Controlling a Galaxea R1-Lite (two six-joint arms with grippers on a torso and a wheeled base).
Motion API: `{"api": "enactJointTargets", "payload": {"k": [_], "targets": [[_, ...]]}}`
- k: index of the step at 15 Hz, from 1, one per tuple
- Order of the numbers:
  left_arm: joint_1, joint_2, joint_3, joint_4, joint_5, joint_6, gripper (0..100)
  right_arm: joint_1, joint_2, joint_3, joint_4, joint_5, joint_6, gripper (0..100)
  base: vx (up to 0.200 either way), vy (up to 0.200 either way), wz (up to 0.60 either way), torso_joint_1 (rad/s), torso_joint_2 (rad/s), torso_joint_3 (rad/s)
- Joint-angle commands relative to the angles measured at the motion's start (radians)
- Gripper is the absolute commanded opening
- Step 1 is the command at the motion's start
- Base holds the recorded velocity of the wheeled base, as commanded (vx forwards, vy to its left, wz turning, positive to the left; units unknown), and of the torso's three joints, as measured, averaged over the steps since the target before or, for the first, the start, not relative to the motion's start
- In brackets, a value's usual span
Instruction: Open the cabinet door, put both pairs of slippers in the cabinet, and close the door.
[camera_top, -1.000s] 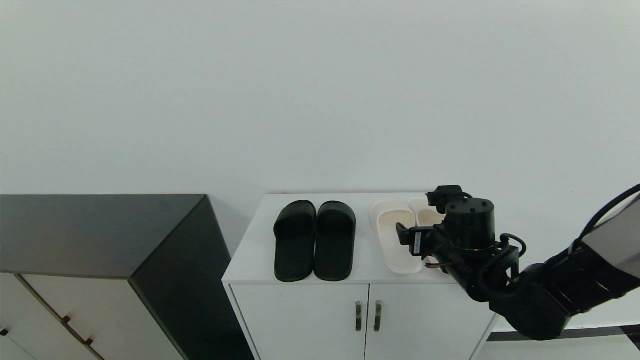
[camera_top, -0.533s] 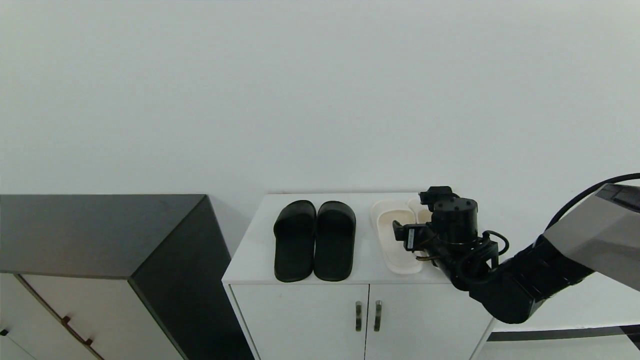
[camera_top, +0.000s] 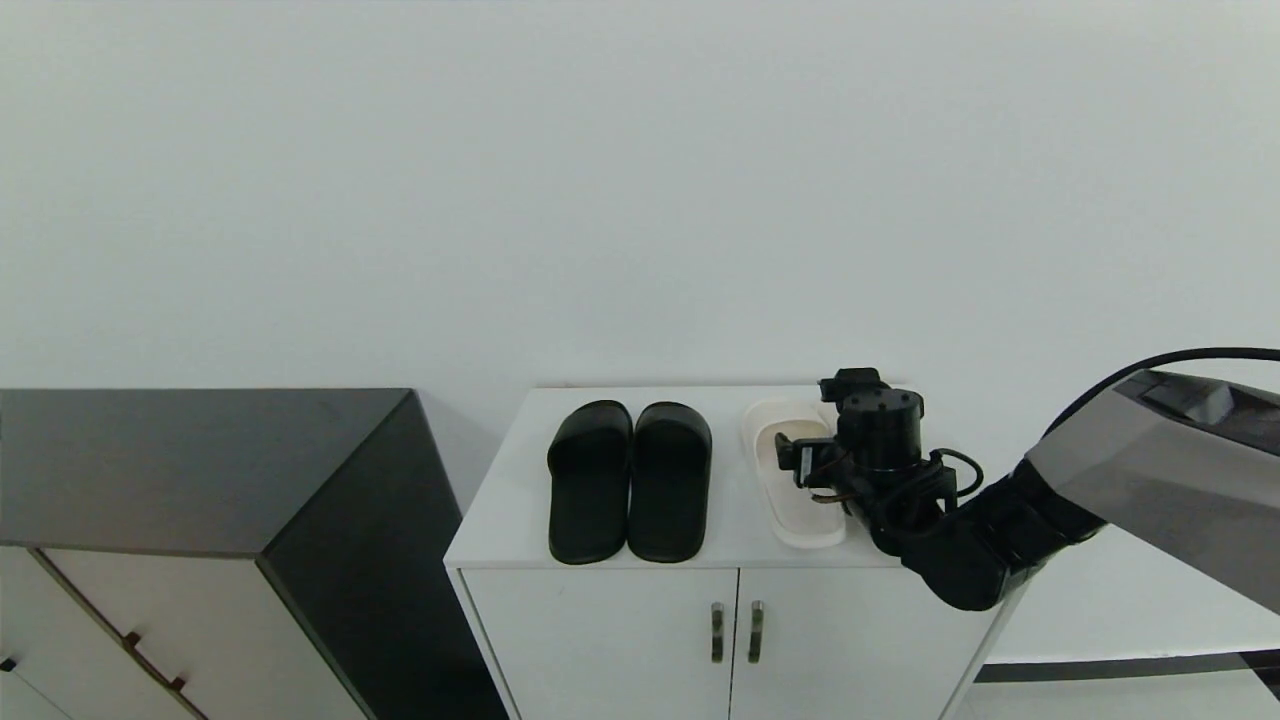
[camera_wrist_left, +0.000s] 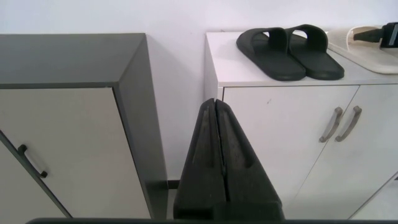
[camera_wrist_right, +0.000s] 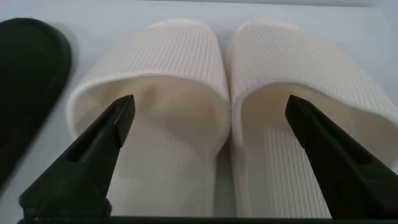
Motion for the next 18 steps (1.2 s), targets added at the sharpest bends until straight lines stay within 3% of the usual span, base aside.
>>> {"api": "enactJointTargets", "payload": {"k": [1, 9, 15, 18], "targets": [[0.000, -0.001, 0.000, 0.000, 0.000, 0.000, 0, -0.014, 0.022, -0.022, 0.000, 0.000, -0.015, 0, 0.000, 0.000, 0.00, 0.000, 0.00, 0.000], [0.000, -0.001, 0.000, 0.000, 0.000, 0.000, 0, -0.017, 0.028, -0.094, 0.002, -0.002, -0.055, 0, 0.000, 0.000, 0.00, 0.000, 0.00, 0.000], [0.000, -0.001, 0.002, -0.001, 0.000, 0.000, 0, 0.044, -0.325, 0.242, 0.004, 0.057, -0.053, 0, 0.000, 0.000, 0.00, 0.000, 0.00, 0.000], [0.000, -0.002, 0.002, -0.001, 0.000, 0.001, 0, 0.167, -0.514, 0.447, 0.002, 0.081, -0.033, 0, 0.000, 0.000, 0.00, 0.000, 0.00, 0.000]]}}
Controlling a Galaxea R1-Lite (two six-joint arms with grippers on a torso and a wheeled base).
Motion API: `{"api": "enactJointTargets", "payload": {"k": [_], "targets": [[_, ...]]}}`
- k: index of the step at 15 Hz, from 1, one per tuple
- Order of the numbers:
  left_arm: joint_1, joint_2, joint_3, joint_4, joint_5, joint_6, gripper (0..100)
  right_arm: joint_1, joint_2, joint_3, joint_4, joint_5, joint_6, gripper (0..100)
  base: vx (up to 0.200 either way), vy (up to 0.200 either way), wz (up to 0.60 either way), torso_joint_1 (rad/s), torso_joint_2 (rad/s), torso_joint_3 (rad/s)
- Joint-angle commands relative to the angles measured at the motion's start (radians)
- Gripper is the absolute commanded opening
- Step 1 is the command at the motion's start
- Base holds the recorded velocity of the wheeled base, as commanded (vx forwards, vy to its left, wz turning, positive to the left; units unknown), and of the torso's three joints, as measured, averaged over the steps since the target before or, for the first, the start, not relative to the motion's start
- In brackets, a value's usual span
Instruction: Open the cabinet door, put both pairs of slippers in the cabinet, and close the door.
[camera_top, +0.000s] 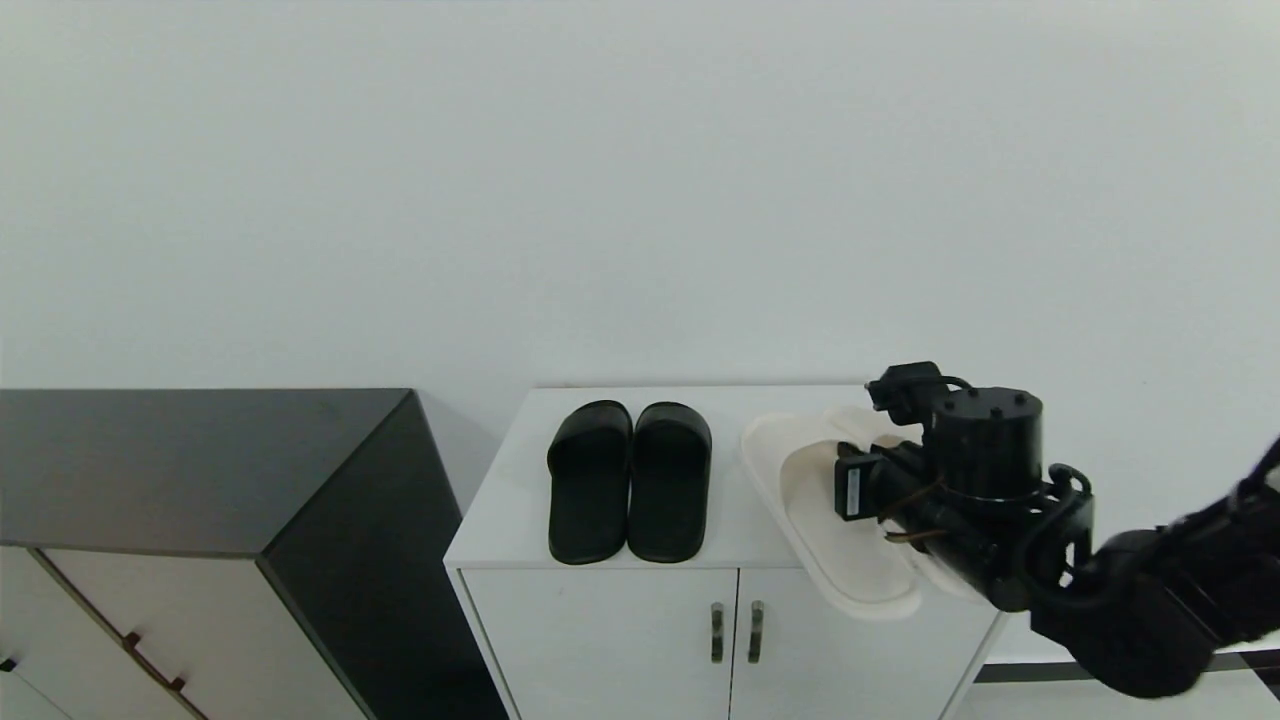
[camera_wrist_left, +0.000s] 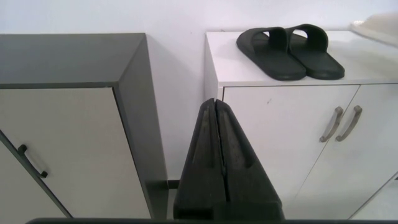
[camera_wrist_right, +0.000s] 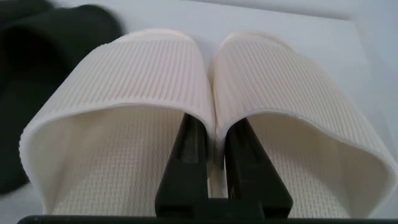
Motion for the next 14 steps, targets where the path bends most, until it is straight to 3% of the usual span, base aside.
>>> {"api": "enactJointTargets", "payload": {"k": [1, 4, 11, 14], "targets": [[0.000, 0.000, 0.000, 0.000, 0.001, 0.000, 0, 0.128, -0.233, 0.163, 0.004, 0.030, 0.025, 0, 0.000, 0.000, 0.00, 0.000, 0.00, 0.000], [0.000, 0.000, 0.000, 0.000, 0.000, 0.002, 0, 0.226, -0.312, 0.183, 0.136, 0.034, 0.052, 0, 0.000, 0.000, 0.00, 0.000, 0.00, 0.000], [0.000, 0.000, 0.000, 0.000, 0.000, 0.002, 0, 0.252, -0.322, 0.197, 0.159, 0.093, 0.089, 0, 0.000, 0.000, 0.00, 0.000, 0.00, 0.000], [0.000, -0.001, 0.000, 0.000, 0.000, 0.006, 0, 0.262, -0.322, 0.198, 0.159, 0.093, 0.088, 0, -0.200, 0.000, 0.00, 0.006, 0.00, 0.001]]}}
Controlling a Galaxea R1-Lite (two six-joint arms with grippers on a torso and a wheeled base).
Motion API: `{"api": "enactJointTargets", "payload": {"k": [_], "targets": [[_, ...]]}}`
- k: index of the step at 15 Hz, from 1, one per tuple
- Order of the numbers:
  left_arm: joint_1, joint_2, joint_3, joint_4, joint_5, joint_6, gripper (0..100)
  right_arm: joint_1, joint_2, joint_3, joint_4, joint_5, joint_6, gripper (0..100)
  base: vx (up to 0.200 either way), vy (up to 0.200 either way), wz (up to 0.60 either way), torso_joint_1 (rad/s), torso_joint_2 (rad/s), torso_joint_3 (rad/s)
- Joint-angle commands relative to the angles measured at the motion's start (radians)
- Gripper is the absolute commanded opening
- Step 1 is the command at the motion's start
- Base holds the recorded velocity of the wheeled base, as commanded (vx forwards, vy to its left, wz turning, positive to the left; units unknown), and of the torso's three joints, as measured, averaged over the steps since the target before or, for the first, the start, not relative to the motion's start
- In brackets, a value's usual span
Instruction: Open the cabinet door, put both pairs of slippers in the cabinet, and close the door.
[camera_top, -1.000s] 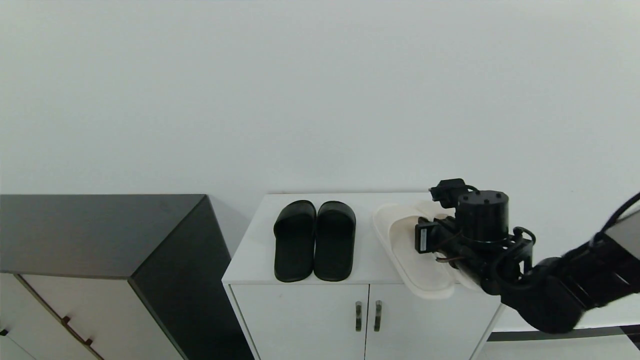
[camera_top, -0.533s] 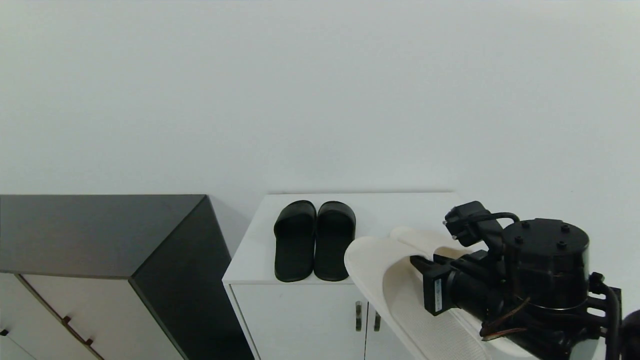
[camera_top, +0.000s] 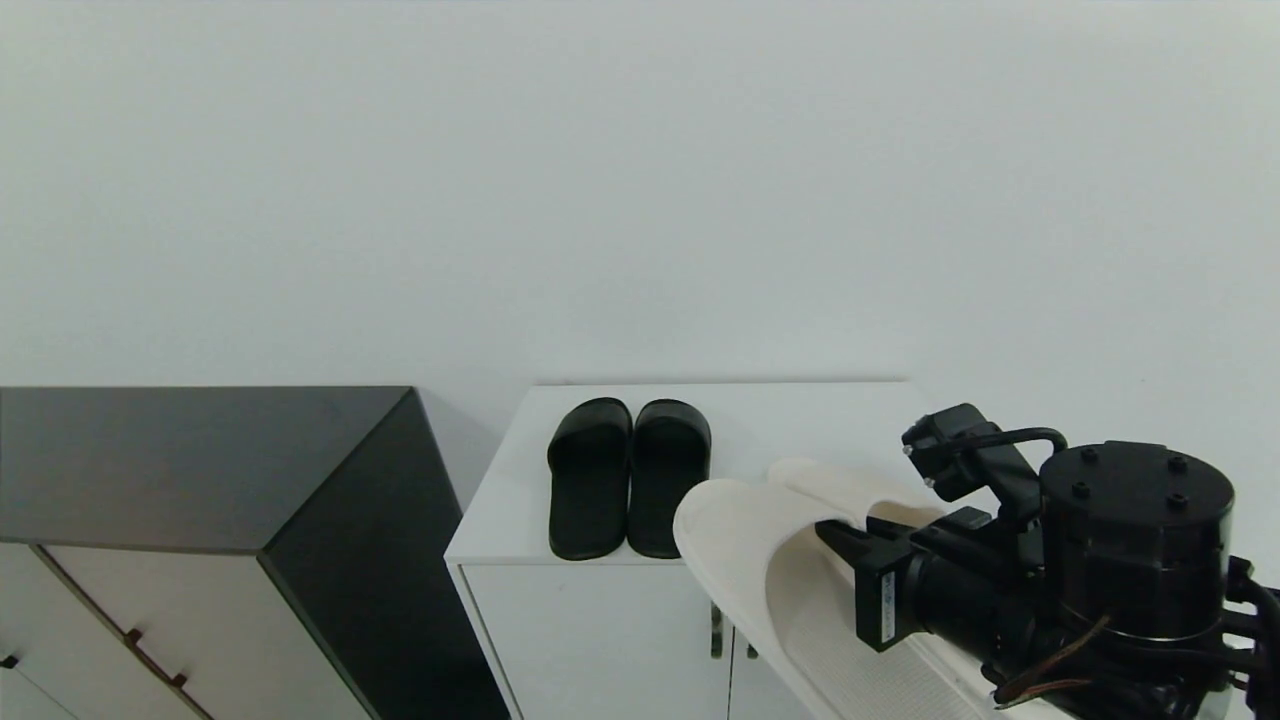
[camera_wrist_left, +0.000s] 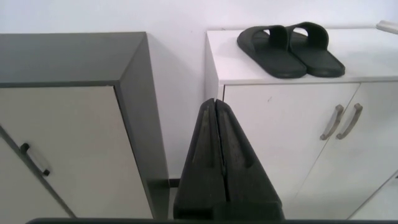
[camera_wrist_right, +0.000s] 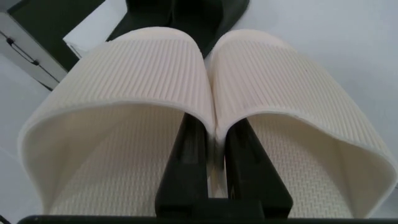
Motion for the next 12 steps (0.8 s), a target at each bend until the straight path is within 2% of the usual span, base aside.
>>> {"api": "enactJointTargets", "payload": {"k": [1, 8, 12], "targets": [[0.000, 0.001, 0.000, 0.000, 0.000, 0.001, 0, 0.005, -0.002, 0.001, 0.000, -0.001, -0.001, 0, -0.200, 0.000, 0.00, 0.012, 0.00, -0.002], [0.000, 0.001, 0.000, 0.000, 0.000, -0.001, 0, 0.008, 0.001, 0.016, 0.000, -0.001, -0.001, 0, -0.200, 0.000, 0.00, 0.000, 0.00, 0.003], [0.000, -0.001, 0.000, 0.000, 0.000, -0.001, 0, 0.006, -0.011, 0.047, -0.009, 0.022, -0.001, 0, 0.000, 0.000, 0.00, 0.000, 0.00, 0.000]]}}
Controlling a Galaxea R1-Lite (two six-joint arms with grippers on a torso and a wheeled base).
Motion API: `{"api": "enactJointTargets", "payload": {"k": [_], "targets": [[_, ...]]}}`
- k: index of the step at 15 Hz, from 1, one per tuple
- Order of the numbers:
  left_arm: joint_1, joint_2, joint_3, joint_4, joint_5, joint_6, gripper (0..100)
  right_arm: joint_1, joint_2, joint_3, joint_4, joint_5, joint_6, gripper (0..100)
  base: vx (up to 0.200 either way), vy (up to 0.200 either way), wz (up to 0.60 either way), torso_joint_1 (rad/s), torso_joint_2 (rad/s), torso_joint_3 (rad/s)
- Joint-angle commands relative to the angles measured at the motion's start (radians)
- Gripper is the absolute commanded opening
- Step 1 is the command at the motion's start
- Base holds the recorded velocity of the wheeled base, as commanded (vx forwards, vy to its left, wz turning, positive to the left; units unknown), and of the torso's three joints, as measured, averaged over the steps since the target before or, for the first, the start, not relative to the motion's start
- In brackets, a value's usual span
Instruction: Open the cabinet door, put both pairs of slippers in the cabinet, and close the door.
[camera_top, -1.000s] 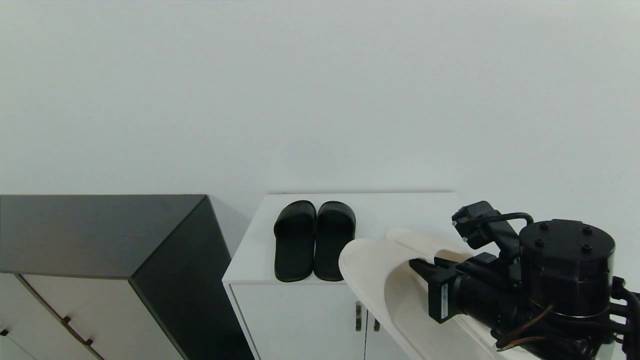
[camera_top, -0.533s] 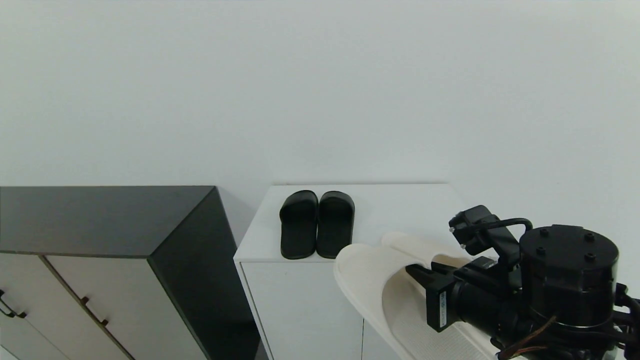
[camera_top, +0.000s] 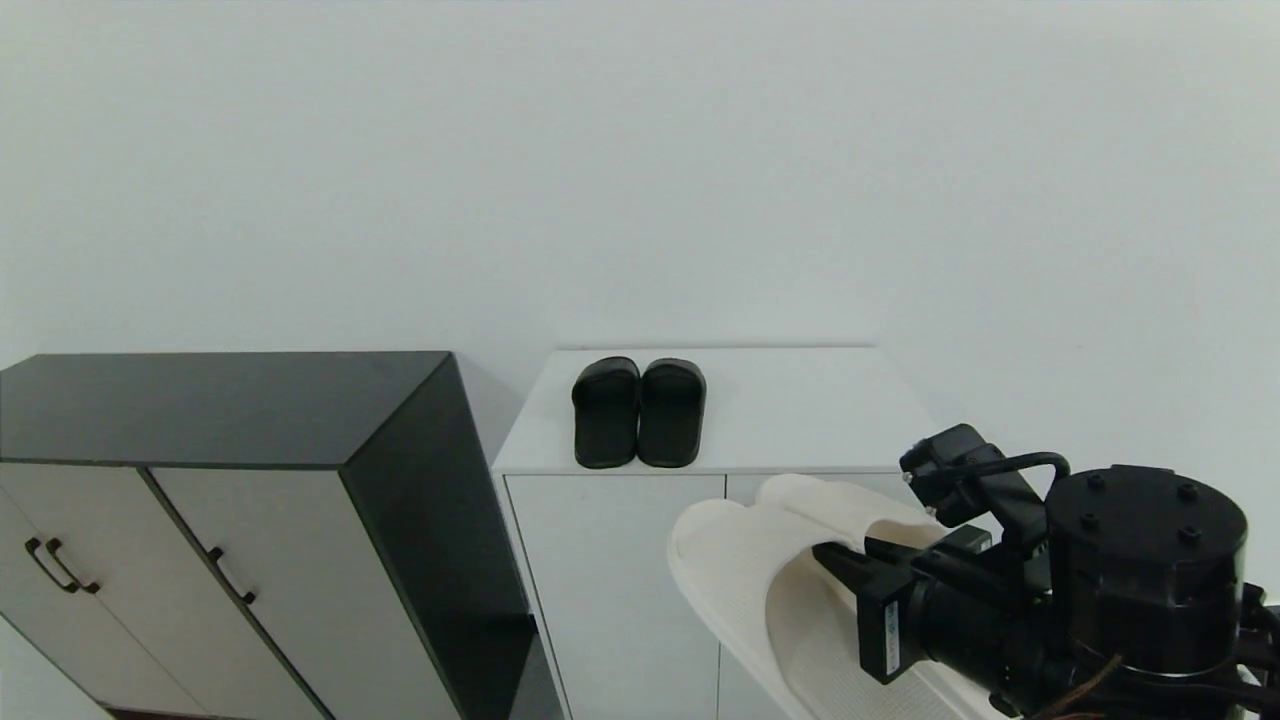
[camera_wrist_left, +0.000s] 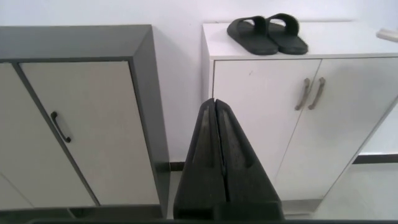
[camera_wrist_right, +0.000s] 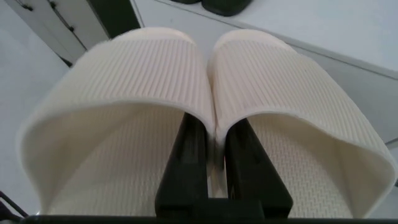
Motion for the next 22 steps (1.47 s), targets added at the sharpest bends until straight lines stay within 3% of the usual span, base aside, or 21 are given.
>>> {"api": "enactJointTargets", "payload": {"k": [1, 9, 15, 16, 22], "targets": [[0.000, -0.001, 0.000, 0.000, 0.000, 0.000, 0, 0.000, -0.005, 0.017, -0.009, 0.011, -0.004, 0, 0.000, 0.000, 0.00, 0.000, 0.00, 0.000], [0.000, 0.001, 0.000, 0.000, 0.000, 0.000, 0, -0.002, -0.002, 0.032, -0.012, 0.016, -0.007, 0, 0.000, 0.000, 0.00, 0.000, 0.00, 0.000], [0.000, 0.001, 0.000, 0.000, 0.000, 0.000, 0, -0.003, -0.004, 0.037, -0.012, 0.016, -0.005, 0, 0.000, 0.000, 0.00, -0.148, 0.34, 0.185], [0.000, -0.001, 0.000, 0.000, 0.000, 0.000, 100, -0.003, -0.004, 0.037, -0.012, 0.016, -0.005, 0, 0.000, 0.000, 0.00, -0.178, 0.39, 0.217], [0.000, -0.001, 0.002, -0.002, -0.001, 0.012, 100, -0.005, -0.002, 0.038, -0.012, 0.017, -0.005, 0, 0.000, 0.000, 0.00, -0.211, 0.48, 0.277]]}}
